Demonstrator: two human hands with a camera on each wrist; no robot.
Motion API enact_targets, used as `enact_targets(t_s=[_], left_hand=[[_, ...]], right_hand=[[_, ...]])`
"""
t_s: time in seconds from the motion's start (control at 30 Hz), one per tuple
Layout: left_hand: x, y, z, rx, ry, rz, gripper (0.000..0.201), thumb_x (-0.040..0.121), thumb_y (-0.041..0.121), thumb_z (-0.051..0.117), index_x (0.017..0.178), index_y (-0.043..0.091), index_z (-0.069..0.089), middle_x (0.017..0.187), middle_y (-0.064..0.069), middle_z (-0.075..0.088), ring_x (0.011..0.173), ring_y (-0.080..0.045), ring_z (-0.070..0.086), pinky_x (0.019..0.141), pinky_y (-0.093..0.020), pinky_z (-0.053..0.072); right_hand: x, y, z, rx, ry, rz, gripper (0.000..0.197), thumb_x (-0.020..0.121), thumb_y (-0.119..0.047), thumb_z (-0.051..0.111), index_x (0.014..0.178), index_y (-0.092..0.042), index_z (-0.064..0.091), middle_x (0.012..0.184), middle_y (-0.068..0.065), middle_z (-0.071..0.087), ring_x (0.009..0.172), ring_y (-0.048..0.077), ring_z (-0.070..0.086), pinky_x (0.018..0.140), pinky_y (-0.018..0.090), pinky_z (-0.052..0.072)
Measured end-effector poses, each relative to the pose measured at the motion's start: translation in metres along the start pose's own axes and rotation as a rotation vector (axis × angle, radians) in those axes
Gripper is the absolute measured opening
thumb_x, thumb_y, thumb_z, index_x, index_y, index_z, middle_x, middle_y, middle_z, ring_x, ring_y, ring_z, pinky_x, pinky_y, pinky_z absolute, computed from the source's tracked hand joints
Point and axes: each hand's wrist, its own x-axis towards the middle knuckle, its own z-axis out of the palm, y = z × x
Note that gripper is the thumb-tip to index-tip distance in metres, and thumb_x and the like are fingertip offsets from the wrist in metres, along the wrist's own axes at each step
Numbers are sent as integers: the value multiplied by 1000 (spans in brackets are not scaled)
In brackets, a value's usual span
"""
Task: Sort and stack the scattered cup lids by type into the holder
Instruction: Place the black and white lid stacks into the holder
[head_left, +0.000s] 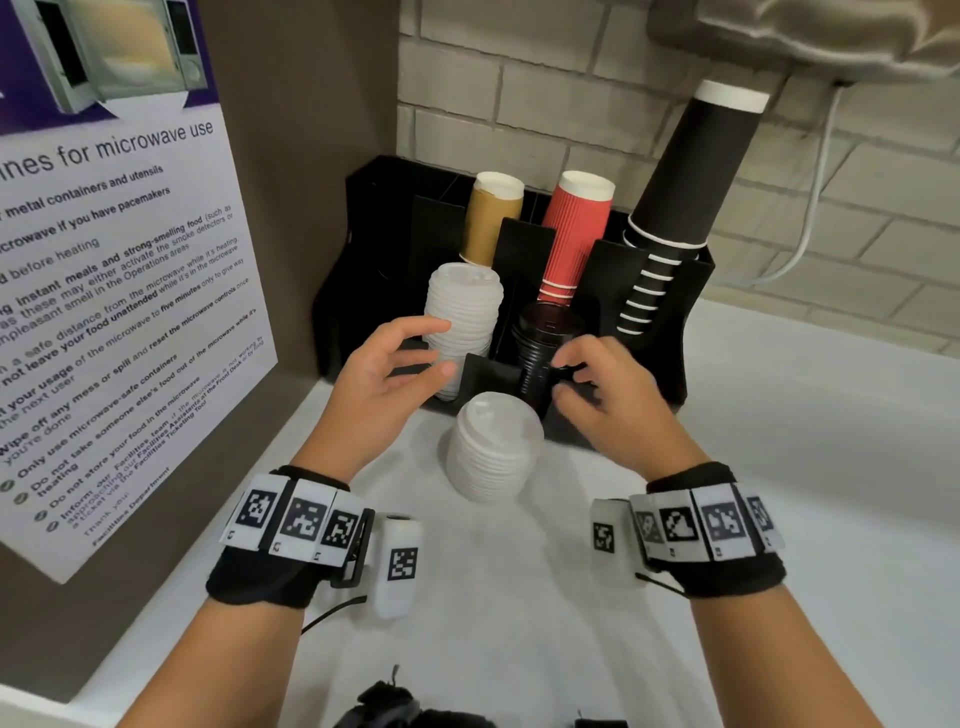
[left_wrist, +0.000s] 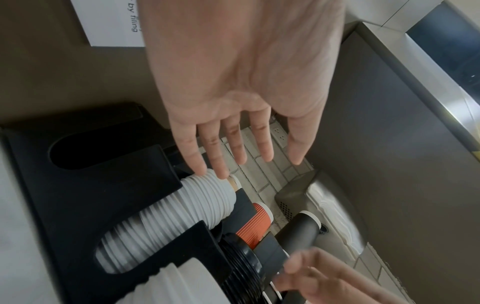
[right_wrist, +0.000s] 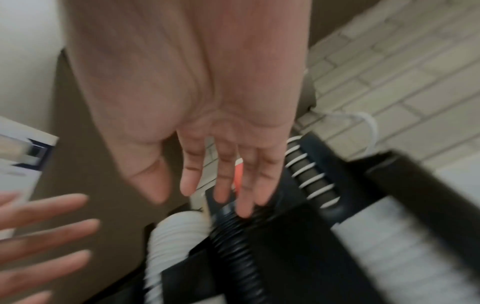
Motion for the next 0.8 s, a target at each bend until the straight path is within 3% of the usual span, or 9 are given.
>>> enact_targets(t_s=[0.03,0.1,0.17,0.47,0.63,0.7,0.77,0.8], left_hand=[[-1,0,0,-3,1,-2,33,90,10,64,117,28,59,129,0,57,111,-11,61,88,-18,49],[-2,-1,0,-4,1,-3,33,90,11,65,118,26,59,129,0,57,111,-11,61,88,-18,49],[-3,-2,-1,-6,-1,-3,33,90,11,65,119,26,59,129,-1,56,111,-12,61,88,-18,49],[-1,-6,-3,-7,-4,9,32,90,11,65,117,29,60,128,0,57,110,-13,61,86,-18,48],[-1,-6,-1,1,-2,16,33,90,11,66,115,31,59,128,1,57,110,-12,61,85,-18,48],[-1,-6,-1,5,-9,3,39,88,11,69,116,34,58,128,5,56,112,-10,60,89,-24,50],[-3,-7,1,12,-87,-27,54,79,22,79,122,42,52,133,12,54,118,-7,57,97,-29,49],[-4,-6,3,16,-146,-44,67,73,29,83,127,46,48,136,15,52,121,-5,54,100,-29,47]], right_hand=[[0,-7,9,23,-113,24,28,85,-25,68,108,-20,53,109,-3,48,94,17,53,76,16,44],[0,-15,25,-4,-286,88,45,77,-42,74,106,-24,45,110,-4,43,95,16,49,81,27,47],[0,-19,39,-41,-331,128,55,71,-47,78,104,-25,40,111,-4,39,97,19,48,84,33,46],[2,-22,60,-25,-288,168,58,69,-36,80,105,-24,36,110,-1,34,90,26,50,76,31,40],[3,-22,53,-10,-209,183,56,67,-37,78,104,-26,37,112,-2,36,99,22,49,91,46,44],[4,-21,45,117,-99,153,54,68,-35,79,103,-26,39,112,-1,39,101,14,45,91,33,41],[3,-24,37,311,-17,122,52,71,-33,80,107,-32,42,115,-1,44,105,9,45,86,14,38],[2,-28,33,415,-16,122,53,73,-36,79,111,-38,42,118,-3,46,109,8,48,85,11,39]])
